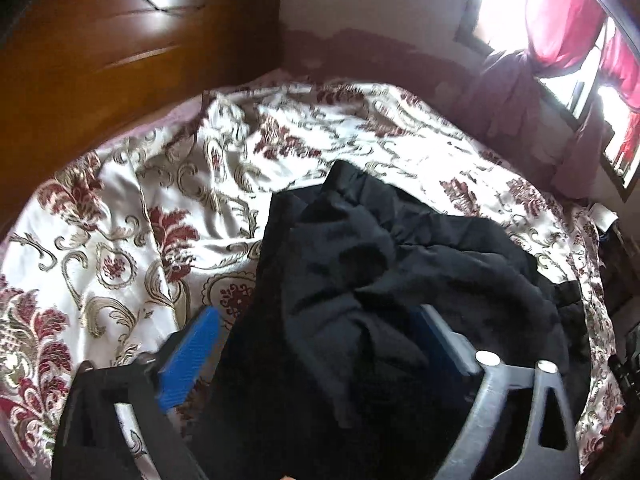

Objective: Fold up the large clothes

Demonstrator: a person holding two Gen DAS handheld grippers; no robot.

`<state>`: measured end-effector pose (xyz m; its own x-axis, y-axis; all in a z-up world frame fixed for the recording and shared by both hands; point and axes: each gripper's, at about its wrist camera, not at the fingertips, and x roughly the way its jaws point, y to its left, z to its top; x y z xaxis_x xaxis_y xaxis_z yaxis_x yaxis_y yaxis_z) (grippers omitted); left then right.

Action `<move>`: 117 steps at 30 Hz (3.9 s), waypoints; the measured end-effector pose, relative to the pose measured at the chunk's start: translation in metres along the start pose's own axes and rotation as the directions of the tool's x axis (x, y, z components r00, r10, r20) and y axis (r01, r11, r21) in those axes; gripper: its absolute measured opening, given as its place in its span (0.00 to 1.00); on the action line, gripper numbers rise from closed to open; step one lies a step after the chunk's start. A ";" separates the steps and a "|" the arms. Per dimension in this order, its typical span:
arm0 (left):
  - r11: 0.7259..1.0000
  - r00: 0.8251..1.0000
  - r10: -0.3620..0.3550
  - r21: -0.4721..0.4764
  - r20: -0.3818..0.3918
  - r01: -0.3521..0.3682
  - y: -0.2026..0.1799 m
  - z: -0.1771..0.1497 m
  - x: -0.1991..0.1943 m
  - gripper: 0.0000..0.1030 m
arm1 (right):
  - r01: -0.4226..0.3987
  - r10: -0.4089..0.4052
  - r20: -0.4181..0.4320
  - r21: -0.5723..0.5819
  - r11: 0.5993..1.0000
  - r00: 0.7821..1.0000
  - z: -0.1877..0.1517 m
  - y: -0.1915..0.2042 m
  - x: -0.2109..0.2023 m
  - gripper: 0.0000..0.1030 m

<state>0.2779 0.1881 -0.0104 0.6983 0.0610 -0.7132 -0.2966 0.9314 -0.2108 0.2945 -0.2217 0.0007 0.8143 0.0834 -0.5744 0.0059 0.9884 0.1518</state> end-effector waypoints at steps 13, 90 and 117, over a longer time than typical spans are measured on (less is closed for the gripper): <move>0.994 0.979 -0.059 0.100 0.196 0.040 -0.044 -0.036 -0.084 1.00 | -0.042 0.042 0.193 -0.004 0.999 0.980 -0.018 0.022 -0.071 0.99; 0.969 0.940 -0.042 0.243 0.338 -0.044 -0.043 -0.210 -0.201 1.00 | -0.103 0.127 0.202 -0.126 0.987 0.971 -0.156 0.085 -0.179 0.99; 0.968 0.942 -0.040 0.246 0.332 -0.046 -0.043 -0.210 -0.201 1.00 | -0.104 0.128 0.200 -0.125 0.987 0.971 -0.157 0.085 -0.179 0.99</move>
<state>0.0132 0.0603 0.0014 0.8862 0.1396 -0.4418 -0.1592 0.9872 -0.0074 0.0583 -0.1330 -0.0103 0.9078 0.1822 -0.3779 -0.1519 0.9824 0.1087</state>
